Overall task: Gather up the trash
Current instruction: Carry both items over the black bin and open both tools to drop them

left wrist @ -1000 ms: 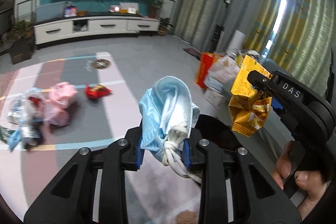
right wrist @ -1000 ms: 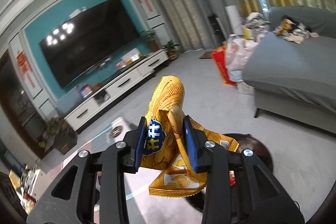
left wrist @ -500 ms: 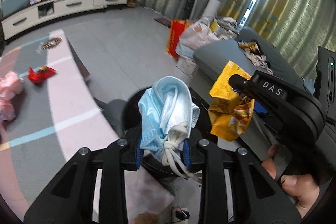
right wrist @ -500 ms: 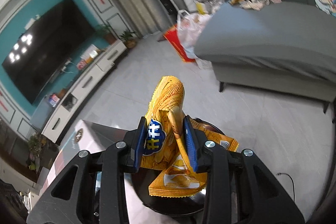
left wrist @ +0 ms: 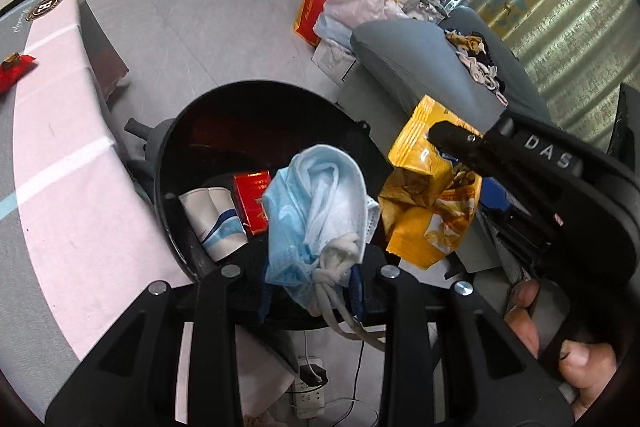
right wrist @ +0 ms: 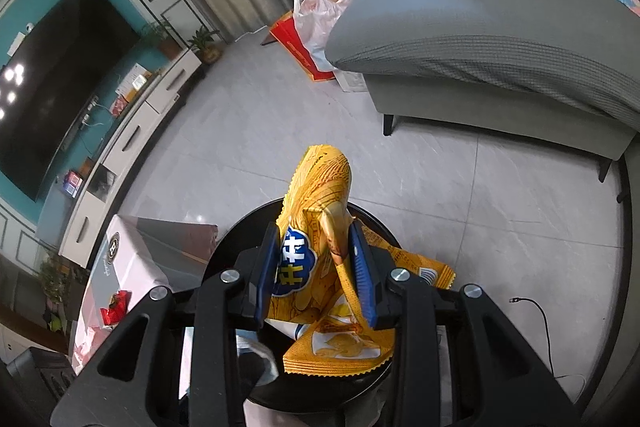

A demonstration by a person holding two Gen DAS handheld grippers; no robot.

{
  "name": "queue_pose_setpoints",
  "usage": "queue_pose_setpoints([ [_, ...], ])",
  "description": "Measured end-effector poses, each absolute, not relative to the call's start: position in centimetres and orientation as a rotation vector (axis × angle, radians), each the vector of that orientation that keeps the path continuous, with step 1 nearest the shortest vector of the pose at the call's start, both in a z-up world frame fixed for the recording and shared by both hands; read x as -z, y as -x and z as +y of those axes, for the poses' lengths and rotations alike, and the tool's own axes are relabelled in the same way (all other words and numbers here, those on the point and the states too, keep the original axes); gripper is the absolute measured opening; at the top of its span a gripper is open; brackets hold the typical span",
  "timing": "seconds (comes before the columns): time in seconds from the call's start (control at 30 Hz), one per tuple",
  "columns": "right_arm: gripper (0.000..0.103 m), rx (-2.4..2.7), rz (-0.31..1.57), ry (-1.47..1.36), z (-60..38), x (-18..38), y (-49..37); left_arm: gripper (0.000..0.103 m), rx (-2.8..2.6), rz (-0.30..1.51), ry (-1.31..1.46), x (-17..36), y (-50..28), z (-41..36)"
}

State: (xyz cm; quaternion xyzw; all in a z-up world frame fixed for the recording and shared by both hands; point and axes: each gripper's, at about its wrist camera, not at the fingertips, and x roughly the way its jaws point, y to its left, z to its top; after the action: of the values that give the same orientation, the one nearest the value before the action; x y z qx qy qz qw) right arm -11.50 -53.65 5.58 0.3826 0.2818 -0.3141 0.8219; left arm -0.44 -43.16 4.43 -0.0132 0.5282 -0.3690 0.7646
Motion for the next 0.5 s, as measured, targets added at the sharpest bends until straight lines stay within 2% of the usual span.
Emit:
queue_pose_setpoints([
  [0.07,0.039,0.666,0.608,-0.813,-53.6,-5.5,11.4,0.032,0.804,1.154,0.021,-4.1,0.5,-43.3],
  [0.13,0.042,0.673,0.608,-0.814,-53.6,-5.5,11.5,0.050,0.797,1.156,0.020,-4.1,0.4,-43.5],
  [0.2,0.047,0.672,0.602,-0.823,-53.7,-5.6,11.7,0.061,0.781,1.142,0.014,-4.3,0.5,-43.3],
  [0.23,0.050,0.668,0.596,-0.828,-53.8,-5.8,11.7,0.065,0.772,1.127,0.006,-4.6,0.6,-43.2],
  [0.27,0.060,0.669,0.596,-0.829,-53.8,-6.0,11.8,0.068,0.769,1.115,0.000,-4.8,0.7,-43.1],
  [0.3,0.066,0.674,0.597,-0.819,-53.7,-6.2,11.8,0.076,0.768,1.103,-0.004,-5.1,0.8,-42.9],
  [0.33,0.067,0.678,0.591,-0.805,-53.5,-6.4,11.8,0.083,0.764,1.085,-0.003,-5.7,0.9,-42.5],
  [0.5,0.085,0.665,0.554,-0.745,-52.1,-8.1,11.6,0.097,0.710,1.007,0.020,-8.1,1.0,-39.3],
])
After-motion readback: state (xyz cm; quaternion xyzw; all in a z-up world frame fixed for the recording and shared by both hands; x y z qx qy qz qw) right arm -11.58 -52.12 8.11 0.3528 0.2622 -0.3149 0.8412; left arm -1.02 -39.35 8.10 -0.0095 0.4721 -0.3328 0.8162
